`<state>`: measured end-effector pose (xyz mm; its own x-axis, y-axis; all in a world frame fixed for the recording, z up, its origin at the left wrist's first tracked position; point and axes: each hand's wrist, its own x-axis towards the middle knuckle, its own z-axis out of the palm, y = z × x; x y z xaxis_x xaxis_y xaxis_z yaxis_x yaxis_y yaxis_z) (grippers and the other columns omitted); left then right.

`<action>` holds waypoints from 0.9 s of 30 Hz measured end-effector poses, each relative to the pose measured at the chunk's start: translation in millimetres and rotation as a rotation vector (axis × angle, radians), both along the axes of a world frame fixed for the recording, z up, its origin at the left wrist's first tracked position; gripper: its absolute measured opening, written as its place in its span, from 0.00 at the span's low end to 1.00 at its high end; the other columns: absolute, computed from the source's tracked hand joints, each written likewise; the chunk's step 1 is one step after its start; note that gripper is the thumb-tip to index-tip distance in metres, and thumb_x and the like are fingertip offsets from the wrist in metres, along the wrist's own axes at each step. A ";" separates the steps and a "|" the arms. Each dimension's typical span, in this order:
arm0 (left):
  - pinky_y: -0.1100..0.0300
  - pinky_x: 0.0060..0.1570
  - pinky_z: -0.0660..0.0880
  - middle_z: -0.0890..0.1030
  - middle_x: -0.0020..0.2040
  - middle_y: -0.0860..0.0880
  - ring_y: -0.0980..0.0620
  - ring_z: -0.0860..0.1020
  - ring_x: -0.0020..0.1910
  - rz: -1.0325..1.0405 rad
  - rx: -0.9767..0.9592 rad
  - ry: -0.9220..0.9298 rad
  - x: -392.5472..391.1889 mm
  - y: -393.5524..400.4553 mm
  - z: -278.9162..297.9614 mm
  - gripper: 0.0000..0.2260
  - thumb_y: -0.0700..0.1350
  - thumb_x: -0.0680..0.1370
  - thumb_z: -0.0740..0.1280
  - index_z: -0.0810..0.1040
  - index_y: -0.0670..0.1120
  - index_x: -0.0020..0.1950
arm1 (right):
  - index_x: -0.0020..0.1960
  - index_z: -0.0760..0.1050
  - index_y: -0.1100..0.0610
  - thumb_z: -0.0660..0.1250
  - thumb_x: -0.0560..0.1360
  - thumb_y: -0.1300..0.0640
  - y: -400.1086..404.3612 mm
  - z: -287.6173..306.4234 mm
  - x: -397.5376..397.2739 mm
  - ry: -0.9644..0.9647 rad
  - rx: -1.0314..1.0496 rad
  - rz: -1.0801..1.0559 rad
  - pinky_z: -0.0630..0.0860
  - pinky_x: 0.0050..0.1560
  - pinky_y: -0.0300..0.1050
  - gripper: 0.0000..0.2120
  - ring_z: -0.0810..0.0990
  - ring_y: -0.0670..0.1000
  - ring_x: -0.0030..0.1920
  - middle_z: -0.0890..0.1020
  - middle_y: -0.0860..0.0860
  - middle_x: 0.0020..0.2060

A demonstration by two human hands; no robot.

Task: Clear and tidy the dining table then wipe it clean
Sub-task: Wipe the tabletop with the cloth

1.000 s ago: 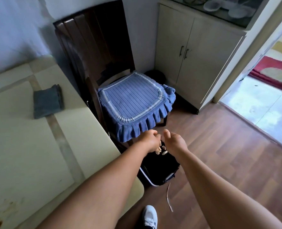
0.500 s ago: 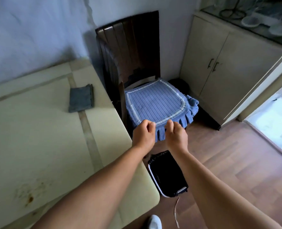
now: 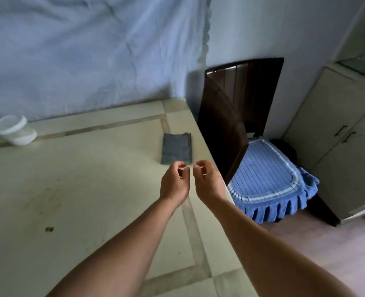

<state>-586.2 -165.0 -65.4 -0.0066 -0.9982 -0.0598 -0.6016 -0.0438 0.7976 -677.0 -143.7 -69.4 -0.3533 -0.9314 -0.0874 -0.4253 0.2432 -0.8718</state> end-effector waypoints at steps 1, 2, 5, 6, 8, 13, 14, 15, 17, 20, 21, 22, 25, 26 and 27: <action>0.58 0.52 0.71 0.80 0.57 0.45 0.45 0.77 0.55 0.010 0.015 -0.017 8.9 -11.9 -2.5 0.12 0.48 0.80 0.59 0.73 0.45 0.60 | 0.64 0.70 0.54 0.58 0.80 0.52 -10.3 -2.0 9.1 0.024 0.023 0.028 0.72 0.51 0.46 0.15 0.80 0.56 0.54 0.81 0.53 0.55; 0.57 0.53 0.71 0.79 0.59 0.45 0.45 0.77 0.57 0.022 0.030 -0.029 21.8 -31.8 -6.6 0.13 0.48 0.79 0.60 0.72 0.45 0.62 | 0.68 0.67 0.53 0.58 0.80 0.52 -29.8 -6.3 21.7 0.056 0.043 0.063 0.71 0.53 0.46 0.17 0.79 0.56 0.57 0.79 0.52 0.60; 0.55 0.56 0.72 0.77 0.62 0.44 0.43 0.76 0.59 0.037 0.098 -0.098 35.3 -62.2 -15.0 0.16 0.48 0.79 0.61 0.71 0.44 0.64 | 0.76 0.55 0.51 0.56 0.80 0.54 -56.2 -15.3 31.2 0.158 0.127 0.160 0.68 0.63 0.46 0.25 0.71 0.56 0.69 0.67 0.52 0.73; 0.54 0.57 0.71 0.76 0.63 0.43 0.43 0.75 0.61 0.030 0.129 -0.126 40.4 -72.9 -18.2 0.17 0.48 0.79 0.61 0.70 0.43 0.65 | 0.77 0.52 0.51 0.55 0.81 0.55 -66.6 -19.7 35.0 0.187 0.168 0.184 0.66 0.66 0.46 0.26 0.67 0.55 0.72 0.63 0.51 0.75; 0.54 0.59 0.70 0.74 0.65 0.42 0.42 0.73 0.63 0.021 0.187 -0.165 47.7 -95.7 -24.9 0.18 0.48 0.79 0.61 0.69 0.43 0.66 | 0.78 0.48 0.51 0.53 0.81 0.57 -88.3 -28.8 42.0 0.242 0.223 0.219 0.59 0.72 0.47 0.28 0.59 0.53 0.76 0.56 0.50 0.77; 0.54 0.58 0.72 0.77 0.62 0.42 0.42 0.75 0.61 0.026 0.278 -0.149 48.7 -132.9 -45.1 0.15 0.46 0.77 0.63 0.72 0.41 0.62 | 0.74 0.61 0.52 0.53 0.80 0.55 -124.6 -62.9 50.6 0.456 0.349 0.267 0.60 0.73 0.52 0.22 0.60 0.54 0.74 0.62 0.50 0.75; 0.54 0.56 0.73 0.78 0.61 0.42 0.42 0.76 0.60 0.047 0.296 -0.132 48.5 -137.0 -48.8 0.15 0.46 0.77 0.64 0.73 0.41 0.62 | 0.72 0.64 0.50 0.53 0.80 0.54 -126.7 -67.3 50.9 0.504 0.354 0.256 0.61 0.72 0.51 0.21 0.61 0.54 0.73 0.63 0.48 0.74; 0.55 0.53 0.74 0.79 0.60 0.42 0.43 0.77 0.58 0.066 0.320 -0.112 48.5 -141.3 -52.8 0.15 0.47 0.76 0.65 0.74 0.41 0.60 | 0.71 0.66 0.49 0.54 0.80 0.54 -128.9 -69.7 51.0 0.524 0.352 0.232 0.63 0.70 0.50 0.20 0.62 0.54 0.71 0.65 0.47 0.73; 0.58 0.46 0.73 0.80 0.57 0.42 0.43 0.79 0.55 0.083 0.362 -0.071 46.1 -144.4 -57.2 0.14 0.47 0.75 0.67 0.77 0.40 0.57 | 0.68 0.69 0.47 0.55 0.79 0.54 -129.2 -70.0 49.2 0.505 0.327 0.173 0.66 0.67 0.50 0.18 0.65 0.55 0.68 0.69 0.48 0.69; 0.59 0.43 0.71 0.82 0.54 0.42 0.44 0.80 0.53 0.101 0.405 0.007 42.8 -140.8 -58.6 0.13 0.47 0.75 0.67 0.78 0.40 0.55 | 0.69 0.67 0.47 0.54 0.80 0.53 -129.4 -68.3 51.5 0.449 0.313 0.145 0.69 0.65 0.53 0.18 0.70 0.56 0.65 0.73 0.52 0.67; 0.59 0.43 0.72 0.82 0.54 0.42 0.44 0.80 0.52 0.119 0.417 0.052 41.8 -138.7 -57.6 0.13 0.47 0.75 0.67 0.78 0.41 0.55 | 0.69 0.67 0.47 0.53 0.80 0.53 -130.2 -67.0 53.2 0.433 0.316 0.140 0.70 0.65 0.53 0.18 0.72 0.56 0.64 0.74 0.53 0.66; 0.59 0.42 0.72 0.82 0.53 0.42 0.44 0.80 0.51 0.143 0.436 0.118 42.2 -134.6 -55.5 0.14 0.47 0.74 0.67 0.78 0.41 0.55 | 0.67 0.69 0.47 0.52 0.81 0.53 -129.8 -67.0 54.9 0.423 0.308 0.138 0.73 0.62 0.52 0.17 0.75 0.56 0.61 0.76 0.54 0.63; 0.60 0.39 0.72 0.82 0.50 0.43 0.45 0.79 0.47 0.231 0.487 0.361 52.7 -116.8 -46.0 0.14 0.44 0.71 0.67 0.79 0.39 0.53 | 0.59 0.76 0.51 0.53 0.81 0.54 -120.1 -55.7 65.8 0.378 0.291 0.135 0.74 0.51 0.44 0.15 0.78 0.54 0.51 0.80 0.56 0.55; 0.61 0.37 0.71 0.81 0.47 0.43 0.45 0.78 0.45 0.258 0.499 0.419 58.5 -109.9 -40.2 0.13 0.43 0.70 0.67 0.79 0.39 0.52 | 0.58 0.77 0.54 0.53 0.80 0.54 -115.5 -50.3 69.7 0.336 0.282 0.140 0.71 0.47 0.42 0.15 0.78 0.55 0.50 0.80 0.57 0.54; 0.61 0.36 0.71 0.81 0.45 0.44 0.45 0.78 0.44 0.285 0.500 0.464 64.7 -103.4 -34.4 0.13 0.43 0.69 0.67 0.79 0.39 0.51 | 0.57 0.78 0.56 0.53 0.80 0.54 -110.6 -44.8 74.4 0.279 0.272 0.148 0.68 0.46 0.41 0.16 0.78 0.56 0.50 0.80 0.59 0.53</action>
<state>-521.5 -268.4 -99.8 0.1139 -0.8191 -0.5622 -0.1179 -0.5730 0.8110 -602.6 -254.2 -114.2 -0.2620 -0.9301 -0.2574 -0.6839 0.3671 -0.6304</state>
